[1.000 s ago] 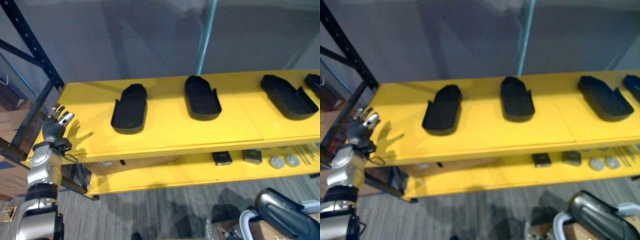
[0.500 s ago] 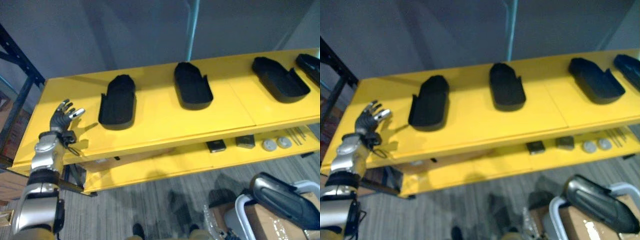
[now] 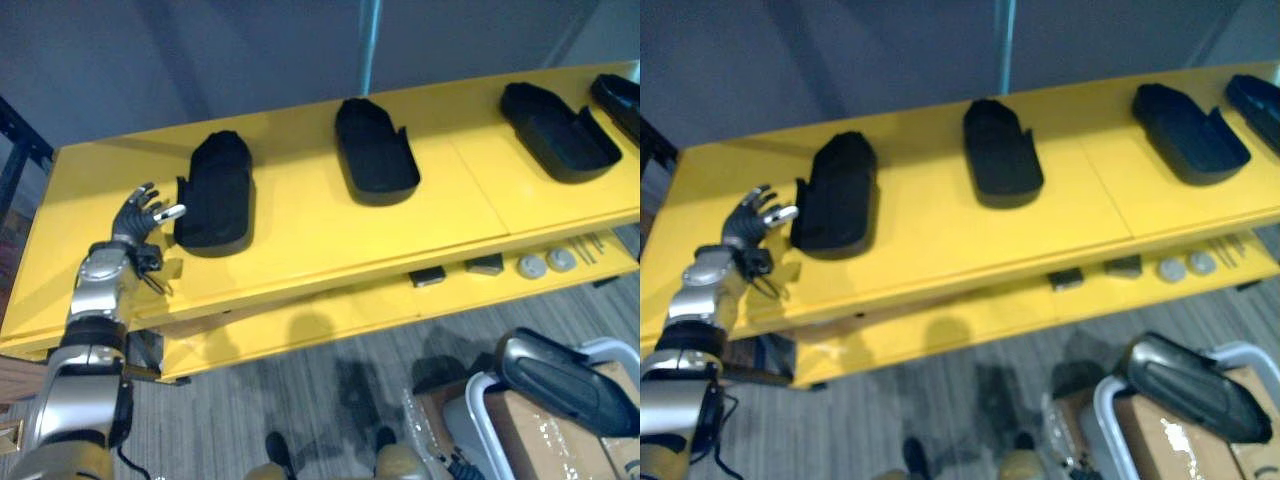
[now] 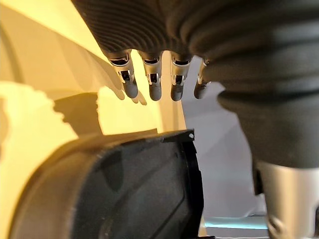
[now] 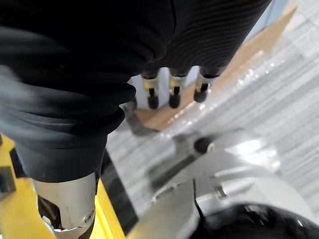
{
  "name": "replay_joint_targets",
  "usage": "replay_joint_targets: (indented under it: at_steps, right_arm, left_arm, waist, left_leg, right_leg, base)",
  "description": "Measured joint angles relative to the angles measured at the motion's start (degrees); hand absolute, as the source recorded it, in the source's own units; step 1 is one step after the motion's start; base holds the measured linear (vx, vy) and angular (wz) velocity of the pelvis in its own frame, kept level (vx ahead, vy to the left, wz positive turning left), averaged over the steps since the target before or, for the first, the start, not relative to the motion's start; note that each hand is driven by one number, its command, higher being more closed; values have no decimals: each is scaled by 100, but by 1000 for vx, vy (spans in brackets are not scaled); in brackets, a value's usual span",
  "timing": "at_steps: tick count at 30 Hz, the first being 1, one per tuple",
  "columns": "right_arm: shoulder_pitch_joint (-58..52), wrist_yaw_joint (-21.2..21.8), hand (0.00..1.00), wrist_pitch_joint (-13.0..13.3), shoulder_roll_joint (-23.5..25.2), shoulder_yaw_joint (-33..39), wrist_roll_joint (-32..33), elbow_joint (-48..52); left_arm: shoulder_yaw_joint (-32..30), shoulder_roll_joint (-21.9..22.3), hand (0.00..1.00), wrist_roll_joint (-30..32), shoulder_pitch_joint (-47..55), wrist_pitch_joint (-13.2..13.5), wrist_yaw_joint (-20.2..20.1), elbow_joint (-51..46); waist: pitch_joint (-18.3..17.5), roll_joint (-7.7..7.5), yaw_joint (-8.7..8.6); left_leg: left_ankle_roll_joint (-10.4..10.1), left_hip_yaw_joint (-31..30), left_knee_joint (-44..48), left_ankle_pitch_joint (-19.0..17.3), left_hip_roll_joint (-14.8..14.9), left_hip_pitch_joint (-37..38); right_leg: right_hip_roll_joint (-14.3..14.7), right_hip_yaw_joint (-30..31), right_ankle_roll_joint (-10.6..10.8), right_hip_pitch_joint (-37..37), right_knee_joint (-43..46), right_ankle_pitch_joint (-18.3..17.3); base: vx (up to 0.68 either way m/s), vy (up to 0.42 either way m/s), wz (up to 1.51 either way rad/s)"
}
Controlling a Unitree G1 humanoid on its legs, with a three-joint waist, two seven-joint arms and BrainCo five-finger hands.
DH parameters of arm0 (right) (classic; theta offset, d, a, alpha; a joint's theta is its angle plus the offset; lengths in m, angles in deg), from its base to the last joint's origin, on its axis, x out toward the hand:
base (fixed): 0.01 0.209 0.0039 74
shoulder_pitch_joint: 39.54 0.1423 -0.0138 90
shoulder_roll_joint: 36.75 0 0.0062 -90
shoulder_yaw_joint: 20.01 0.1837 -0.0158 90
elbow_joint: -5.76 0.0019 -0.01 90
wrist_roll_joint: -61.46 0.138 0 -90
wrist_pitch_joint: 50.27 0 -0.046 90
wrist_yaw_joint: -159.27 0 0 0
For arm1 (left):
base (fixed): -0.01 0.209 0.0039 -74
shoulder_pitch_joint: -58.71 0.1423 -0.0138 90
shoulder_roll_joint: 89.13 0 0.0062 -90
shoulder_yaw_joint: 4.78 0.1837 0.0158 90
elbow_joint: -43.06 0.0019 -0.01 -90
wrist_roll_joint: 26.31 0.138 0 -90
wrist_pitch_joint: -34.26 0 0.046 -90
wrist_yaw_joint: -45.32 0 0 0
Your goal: Walk over and take plastic housings, then place them on the shelf
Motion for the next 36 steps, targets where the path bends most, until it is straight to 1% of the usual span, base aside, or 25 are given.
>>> replay_joint_targets:
  at_steps: [3,5,9,15,18,21,24,26,33,36]
  right_arm:
    - [23,-1,0,0,-4,-14,104,4]
    - [42,-3,0,0,4,-86,107,6]
    - [41,-3,0,-4,14,-108,106,6]
    - [41,-5,0,-10,16,-115,107,12]
    - [41,-8,0,-50,15,-167,110,24]
    - [41,-10,0,-63,19,-224,118,26]
    - [43,-10,0,-63,18,-225,122,36]
    - [46,-9,0,-63,18,-230,216,48]
    - [45,-14,0,-64,14,-268,225,47]
    - [46,-17,0,-62,13,-335,258,74]
  left_arm:
    - [75,6,0,-71,-35,-11,-5,0]
    - [76,7,0,-220,-133,-49,-16,0]
    - [76,9,0,-277,-191,-116,-17,9]
    - [81,14,0,-291,-214,-118,30,8]
    - [83,15,0,-295,-251,-118,124,9]
    - [84,15,0,-416,-398,-118,182,13]
    - [83,15,0,-457,-592,-114,200,14]
    - [83,15,0,-457,-656,-114,297,15]
    - [88,16,0,-454,-684,-114,399,19]
    - [96,14,0,-474,-879,-114,444,44]
  waist:
    - [19,-10,-4]
    - [162,-39,-59]
    - [197,-49,-141]
    - [198,-48,-177]
    - [198,-48,-179]
    - [200,-48,-181]
    - [260,-47,-183]
    - [318,-48,-215]
    - [341,-63,-270]
    - [421,-107,-261]
  left_leg:
    - [8,56,0,16,2,-14]
    - [19,55,-1,59,2,-16]
    - [34,50,-3,125,2,-91]
    - [38,59,-26,145,8,-100]
    - [38,65,-29,145,7,-104]
    - [37,63,-28,145,6,-106]
    - [37,64,-24,145,6,-105]
    - [37,66,-10,145,7,-105]
    - [37,78,-5,145,8,-106]
    - [37,87,-6,145,13,-124]
  right_leg:
    - [-1,54,0,-70,37,0]
    - [-2,62,-2,-80,69,-2]
    - [-2,74,-9,-153,78,-8]
    - [4,111,6,-177,86,1]
    - [4,137,6,-187,78,1]
    - [5,140,24,-186,72,14]
    - [8,142,24,-182,70,16]
    - [10,145,26,-181,68,19]
    - [13,163,28,-188,66,23]
    - [16,175,39,-216,68,29]
  base:
    - [-40,-2,-9]
    - [-66,-7,-1]
    - [-60,-9,2]
    - [-20,-4,0]
    - [0,0,0]
    - [0,0,0]
    - [0,0,0]
    - [0,0,0]
    - [0,0,0]
    - [-12,0,-1]
